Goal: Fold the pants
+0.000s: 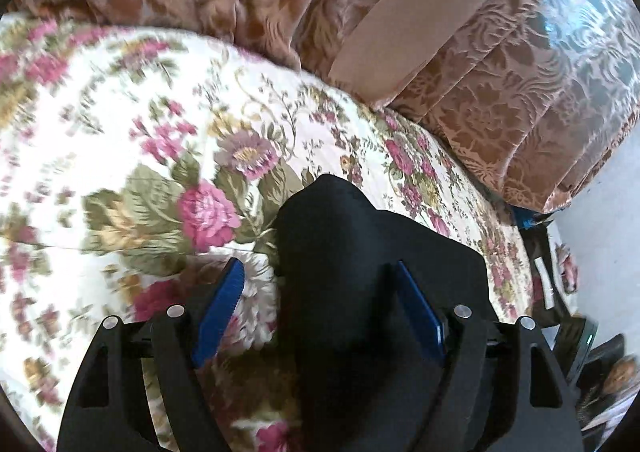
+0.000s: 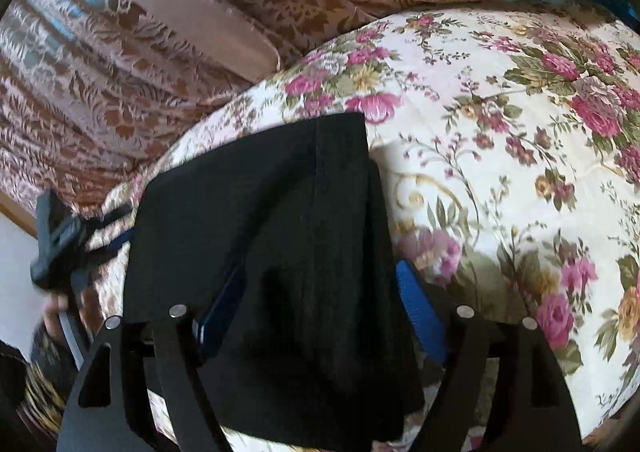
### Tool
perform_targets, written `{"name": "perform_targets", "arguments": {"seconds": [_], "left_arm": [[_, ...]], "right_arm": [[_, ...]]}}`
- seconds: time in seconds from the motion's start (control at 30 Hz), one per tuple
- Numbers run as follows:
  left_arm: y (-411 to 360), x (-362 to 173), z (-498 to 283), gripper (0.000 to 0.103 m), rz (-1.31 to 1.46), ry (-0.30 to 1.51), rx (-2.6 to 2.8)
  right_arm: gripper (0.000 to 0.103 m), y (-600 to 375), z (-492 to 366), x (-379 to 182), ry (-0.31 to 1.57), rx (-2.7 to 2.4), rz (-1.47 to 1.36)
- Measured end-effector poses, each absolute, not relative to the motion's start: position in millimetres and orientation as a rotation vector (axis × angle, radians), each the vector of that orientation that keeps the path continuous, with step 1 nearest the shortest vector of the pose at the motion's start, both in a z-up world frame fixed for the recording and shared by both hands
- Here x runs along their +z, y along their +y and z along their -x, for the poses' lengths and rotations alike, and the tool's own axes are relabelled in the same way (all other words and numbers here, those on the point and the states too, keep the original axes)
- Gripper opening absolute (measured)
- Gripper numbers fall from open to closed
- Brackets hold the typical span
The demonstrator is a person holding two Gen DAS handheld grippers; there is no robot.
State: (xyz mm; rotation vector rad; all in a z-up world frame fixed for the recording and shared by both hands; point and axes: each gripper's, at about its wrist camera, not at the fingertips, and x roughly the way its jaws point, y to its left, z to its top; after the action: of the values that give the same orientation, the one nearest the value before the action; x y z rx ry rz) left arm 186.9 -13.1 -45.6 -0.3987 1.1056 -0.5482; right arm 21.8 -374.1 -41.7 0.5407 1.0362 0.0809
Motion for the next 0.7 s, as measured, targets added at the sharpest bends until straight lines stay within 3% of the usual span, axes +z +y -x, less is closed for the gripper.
{"name": "perform_targets", "arguments": {"seconds": [0.03,0.07,0.13,0.27,0.3,0.37,0.47,0.7], "left_arm": [[-14.5,-48.3,-190.3,0.074,0.402,1.114,-0.55],[-16.9,-51.2,-192.7,0.06,0.395,1.119,-0.541],[-22.3,-56.2,-194.1,0.05,0.357,1.133,-0.538],[-23.9,-70.0,-190.2,0.052,0.358,1.145,-0.528],[-19.5,-69.8,-188.2,0.055,0.388,1.137,-0.525],[-13.2,-66.4,-184.0,0.071,0.384,1.122,-0.491],[-0.5,-57.9,-171.1,0.073,0.42,1.101,-0.532],[1.5,-61.7,-138.8,0.076,0.469,1.124,-0.689]], "right_arm": [[0.072,-372.6,-19.5,-44.6,1.047,0.073,-0.521],[0.069,-372.5,-17.1,-47.5,1.053,0.065,-0.508],[0.068,-378.6,-8.6,-59.9,1.053,0.075,-0.528],[0.071,-394.6,-0.2,-81.5,1.049,0.123,-0.652],[0.072,-393.5,-0.7,-79.9,1.048,0.124,-0.642],[0.078,-392.4,-1.5,-75.8,1.051,0.127,-0.63],[0.092,-399.2,-4.5,-70.4,1.066,0.146,-0.664],[0.094,-414.9,-21.1,-69.2,1.057,0.266,-0.779]]}}
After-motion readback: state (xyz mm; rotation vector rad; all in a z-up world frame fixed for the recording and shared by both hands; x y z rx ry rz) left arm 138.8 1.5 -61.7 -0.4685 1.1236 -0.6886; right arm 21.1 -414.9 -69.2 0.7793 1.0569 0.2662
